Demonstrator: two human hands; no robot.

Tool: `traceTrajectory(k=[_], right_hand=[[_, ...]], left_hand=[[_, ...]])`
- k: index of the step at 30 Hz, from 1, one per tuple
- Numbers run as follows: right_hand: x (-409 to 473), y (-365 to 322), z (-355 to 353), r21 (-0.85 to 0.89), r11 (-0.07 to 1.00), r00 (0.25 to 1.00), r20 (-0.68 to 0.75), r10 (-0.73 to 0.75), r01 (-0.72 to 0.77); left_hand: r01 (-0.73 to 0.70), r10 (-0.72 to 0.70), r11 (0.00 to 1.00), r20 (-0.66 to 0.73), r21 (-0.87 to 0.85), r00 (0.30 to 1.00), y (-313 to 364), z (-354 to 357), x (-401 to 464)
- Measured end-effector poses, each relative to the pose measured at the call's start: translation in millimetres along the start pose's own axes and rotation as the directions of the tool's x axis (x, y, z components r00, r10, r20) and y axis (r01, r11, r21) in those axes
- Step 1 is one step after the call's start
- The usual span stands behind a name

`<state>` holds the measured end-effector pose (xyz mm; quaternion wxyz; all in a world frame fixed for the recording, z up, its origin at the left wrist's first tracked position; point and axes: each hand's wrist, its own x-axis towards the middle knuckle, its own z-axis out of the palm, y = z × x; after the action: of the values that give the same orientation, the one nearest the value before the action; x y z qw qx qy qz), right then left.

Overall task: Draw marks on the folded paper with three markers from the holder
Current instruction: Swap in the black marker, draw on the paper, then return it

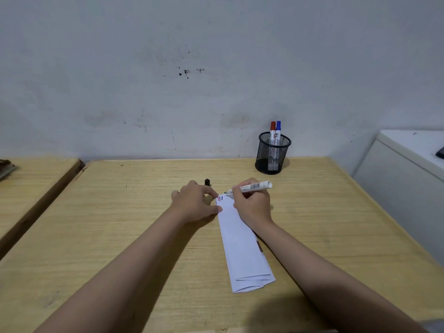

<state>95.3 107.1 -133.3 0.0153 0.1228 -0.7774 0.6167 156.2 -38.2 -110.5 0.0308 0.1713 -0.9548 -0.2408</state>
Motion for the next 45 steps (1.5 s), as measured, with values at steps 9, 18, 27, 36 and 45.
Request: traceTrajectory(k=[9,18,27,36,45], right_hand=[[0.8,-3.6,-1.1,0.106,0.993,0.998,0.042,0.055,-0.059],[4.3,-19.1,-1.3,0.292,0.926,0.971,0.081,0.227,-0.240],[2.8,-36.4,-4.5,0.428,0.861,0.961,0.093,0.261,-0.276],[-0.5,-52.4,-19.0,0.482,0.859,0.984,0.124,0.131,-0.175],[1.9,-69.3,-31.3,0.526,0.851,0.989,0.130,-0.063,-0.015]], left_hand=[[-0.088,0.054,0.985,-0.222,-0.146,0.973,-4.8,-1.8,25.9],[-0.062,-0.052,0.831,-0.188,-0.552,0.981,-2.4,-5.4,37.9],[0.051,-0.119,0.458,-0.005,-0.888,0.993,6.2,-18.5,23.8],[0.075,0.004,0.328,0.080,-0.942,0.997,18.5,-27.6,12.1],[-0.137,0.136,0.329,-0.096,-0.934,0.986,37.3,-44.3,9.7]])
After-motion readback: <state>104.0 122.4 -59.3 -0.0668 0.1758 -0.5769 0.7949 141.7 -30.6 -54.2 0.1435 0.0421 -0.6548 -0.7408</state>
